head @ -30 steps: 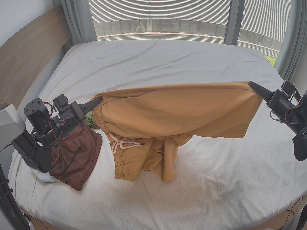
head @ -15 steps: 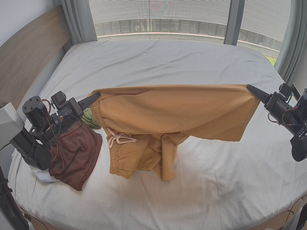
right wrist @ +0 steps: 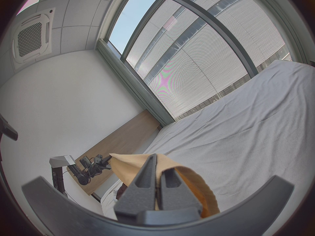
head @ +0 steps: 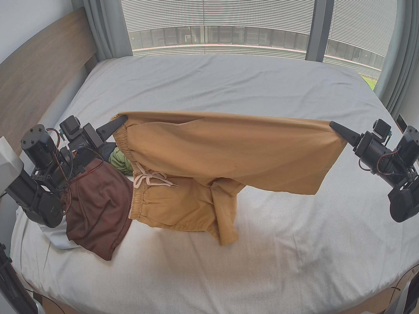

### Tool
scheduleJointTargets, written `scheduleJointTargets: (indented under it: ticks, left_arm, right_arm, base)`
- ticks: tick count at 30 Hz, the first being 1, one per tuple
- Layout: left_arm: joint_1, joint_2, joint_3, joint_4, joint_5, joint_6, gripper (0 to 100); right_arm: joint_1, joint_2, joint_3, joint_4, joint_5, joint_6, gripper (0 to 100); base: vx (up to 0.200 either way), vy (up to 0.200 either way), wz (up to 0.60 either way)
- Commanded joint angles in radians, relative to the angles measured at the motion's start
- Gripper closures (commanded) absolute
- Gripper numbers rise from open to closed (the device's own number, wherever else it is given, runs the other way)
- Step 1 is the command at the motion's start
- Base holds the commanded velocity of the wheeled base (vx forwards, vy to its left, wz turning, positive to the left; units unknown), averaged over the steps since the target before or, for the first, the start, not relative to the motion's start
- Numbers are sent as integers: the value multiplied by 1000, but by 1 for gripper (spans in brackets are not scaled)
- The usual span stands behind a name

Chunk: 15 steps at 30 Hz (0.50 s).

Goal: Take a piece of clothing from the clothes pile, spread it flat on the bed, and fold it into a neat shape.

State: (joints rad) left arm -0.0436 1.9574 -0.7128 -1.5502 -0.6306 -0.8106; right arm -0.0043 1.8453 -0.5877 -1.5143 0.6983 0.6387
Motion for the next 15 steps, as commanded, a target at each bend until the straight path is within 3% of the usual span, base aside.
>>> scheduleJointTargets:
  ticks: [1,15]
  left_arm:
    - [11,-23,-1,-1,2,-2,100]
    - [11,1,22,1,3,15,100]
  right_arm:
    - [0,38,0,-6,-2,-1,100]
    - [10,43,3,-26,-6,-1,100]
  base:
    - [0,0,0]
    - [0,0,0]
